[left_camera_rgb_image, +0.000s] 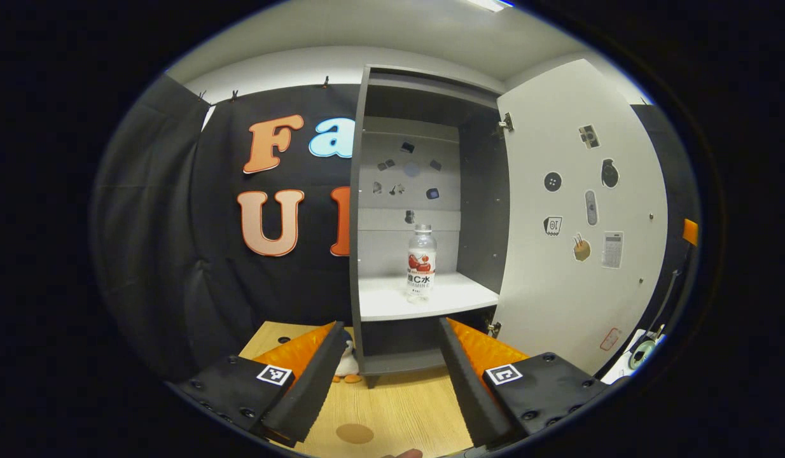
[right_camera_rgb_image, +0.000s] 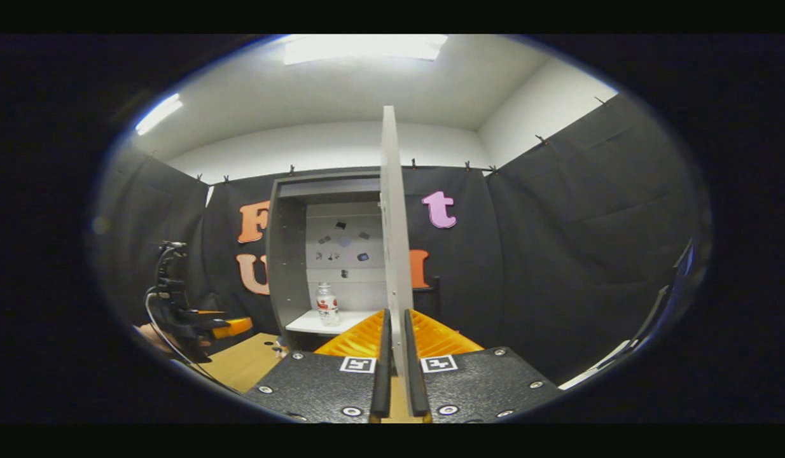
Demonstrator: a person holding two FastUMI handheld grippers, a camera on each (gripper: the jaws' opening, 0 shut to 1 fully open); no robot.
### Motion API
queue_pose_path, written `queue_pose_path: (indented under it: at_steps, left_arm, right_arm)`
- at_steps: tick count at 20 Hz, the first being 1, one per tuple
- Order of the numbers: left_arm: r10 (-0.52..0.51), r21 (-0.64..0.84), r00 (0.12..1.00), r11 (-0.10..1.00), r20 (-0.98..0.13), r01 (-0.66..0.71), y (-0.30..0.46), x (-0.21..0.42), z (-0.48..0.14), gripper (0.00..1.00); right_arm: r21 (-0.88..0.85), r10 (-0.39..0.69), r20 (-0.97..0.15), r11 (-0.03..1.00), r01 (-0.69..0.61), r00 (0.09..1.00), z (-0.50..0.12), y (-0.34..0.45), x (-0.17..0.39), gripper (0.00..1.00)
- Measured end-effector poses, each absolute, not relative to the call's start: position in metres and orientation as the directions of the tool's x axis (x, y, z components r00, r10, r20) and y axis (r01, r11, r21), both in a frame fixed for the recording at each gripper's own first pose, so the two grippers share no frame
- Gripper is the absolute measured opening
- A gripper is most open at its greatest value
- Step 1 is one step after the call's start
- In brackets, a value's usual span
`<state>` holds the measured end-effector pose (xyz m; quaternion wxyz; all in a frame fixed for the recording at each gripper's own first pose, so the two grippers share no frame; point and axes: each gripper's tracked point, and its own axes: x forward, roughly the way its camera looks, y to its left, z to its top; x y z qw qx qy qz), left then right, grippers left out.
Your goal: Open the cabinet door with the right hand, grasp the bottle in the cabinet with the left hand and place it on the coaster, then close the cabinet door with the right hand.
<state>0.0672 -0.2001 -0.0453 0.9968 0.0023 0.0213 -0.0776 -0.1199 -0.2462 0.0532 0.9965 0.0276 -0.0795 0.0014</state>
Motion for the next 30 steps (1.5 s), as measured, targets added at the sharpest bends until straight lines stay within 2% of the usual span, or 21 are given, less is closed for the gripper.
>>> queue_pose_path:
  at_steps: [1,2,4,8,10,11,12,13,15,16,17,18,19,20,21,23,24,25,28,29,30]
  left_arm:
    - [-0.167,0.003,0.986,0.986,-0.025,0.167,-0.205,0.076,-0.040,0.91]
    - [-0.182,0.006,0.983,0.983,-0.012,0.182,-0.212,0.087,-0.037,0.91]
    - [-0.220,0.007,0.976,0.976,0.005,0.220,-0.228,0.108,-0.033,0.91]
    - [-0.271,0.028,0.960,0.963,0.067,0.269,-0.256,0.154,-0.023,0.91]
    - [-0.275,0.043,0.958,0.961,0.077,0.273,-0.266,0.182,-0.025,0.95]
    - [-0.275,0.046,0.958,0.961,0.082,0.272,-0.270,0.195,-0.026,0.90]
    - [-0.273,0.048,0.958,0.962,0.084,0.270,-0.274,0.207,-0.029,0.94]
    - [-0.268,0.048,0.960,0.963,0.077,0.265,-0.277,0.219,-0.033,0.95]
    - [-0.270,0.034,0.961,0.963,0.057,0.268,-0.283,0.242,-0.043,0.99]
    - [-0.267,0.024,0.963,0.964,0.045,0.266,-0.284,0.255,-0.047,0.99]
    - [-0.266,0.016,0.963,0.964,0.037,0.266,-0.286,0.269,-0.051,0.99]
    - [-0.258,0.010,0.966,0.966,0.030,0.258,-0.285,0.280,-0.055,0.96]
    - [-0.257,0.001,0.966,0.966,0.030,0.257,-0.285,0.291,-0.057,0.93]
    - [-0.258,-0.004,0.966,0.966,0.024,0.258,-0.286,0.301,-0.060,0.96]
    - [-0.257,-0.009,0.966,0.966,0.020,0.257,-0.287,0.310,-0.063,0.93]
    - [-0.268,-0.025,0.963,0.963,0.010,0.268,-0.292,0.324,-0.069,0.96]
    - [-0.267,-0.023,0.964,0.963,0.008,0.267,-0.293,0.330,-0.070,0.93]
    - [-0.267,-0.021,0.964,0.963,0.008,0.267,-0.294,0.336,-0.072,0.96]
    - [-0.268,-0.011,0.963,0.963,0.017,0.268,-0.298,0.350,-0.071,0.96]
    - [-0.266,-0.011,0.964,0.964,0.019,0.267,-0.300,0.355,-0.070,0.93]
    - [-0.268,-0.011,0.963,0.963,0.018,0.268,-0.300,0.359,-0.070,0.96]
  right_arm:
    - [0.049,0.009,0.162,0.999,-0.017,0.987,0.054,-0.236,-0.120,0.10]
    - [0.044,0.015,0.174,0.999,-0.023,0.985,0.056,-0.226,-0.120,0.27]
    - [0.038,0.023,0.186,0.999,-0.030,0.982,0.058,-0.207,-0.118,0.34]
    - [0.037,0.046,0.156,0.998,-0.053,0.987,0.047,-0.174,-0.094,0.61]
    - [0.030,0.049,0.136,0.998,-0.054,0.990,0.038,-0.161,-0.077,0.66]
    - [0.031,0.048,0.124,0.998,-0.052,0.991,0.035,-0.156,-0.069,0.66]
    - [0.032,0.044,0.119,0.998,-0.048,0.992,0.032,-0.152,-0.060,0.75]
    - [0.037,0.040,0.118,0.998,-0.045,0.992,0.032,-0.149,-0.050,0.73]
    - [0.062,0.042,0.107,0.997,-0.048,0.993,0.030,-0.143,-0.036,0.79]
    - [0.071,0.038,0.102,0.996,-0.046,0.994,0.029,-0.143,-0.029,0.80]
    - [0.081,0.034,0.100,0.996,-0.042,0.994,0.029,-0.144,-0.021,0.84]
    - [0.088,0.029,0.097,0.995,-0.037,0.995,0.029,-0.145,-0.015,0.80]
    - [0.097,0.022,0.093,0.995,-0.031,0.995,0.028,-0.146,-0.010,0.80]
    - [0.105,0.015,0.088,0.994,-0.024,0.996,0.026,-0.147,-0.004,0.80]
    - [0.112,0.006,0.083,0.994,-0.015,0.997,0.025,-0.149,0.002,0.80]
    - [0.120,-0.009,0.068,0.993,0.001,0.998,0.021,-0.153,0.011,0.80]
    - [0.123,-0.013,0.064,0.992,0.005,0.998,0.019,-0.152,0.014,0.80]
    - [0.127,-0.014,0.059,0.992,0.007,0.998,0.019,-0.151,0.019,0.80]
    - [0.119,-0.011,0.045,0.993,0.005,0.999,0.016,-0.148,0.030,0.80]
    - [0.112,-0.012,0.038,0.994,0.007,0.999,0.015,-0.148,0.034,0.80]
    - [0.107,-0.014,0.032,0.994,0.010,0.999,0.014,-0.148,0.037,0.80]
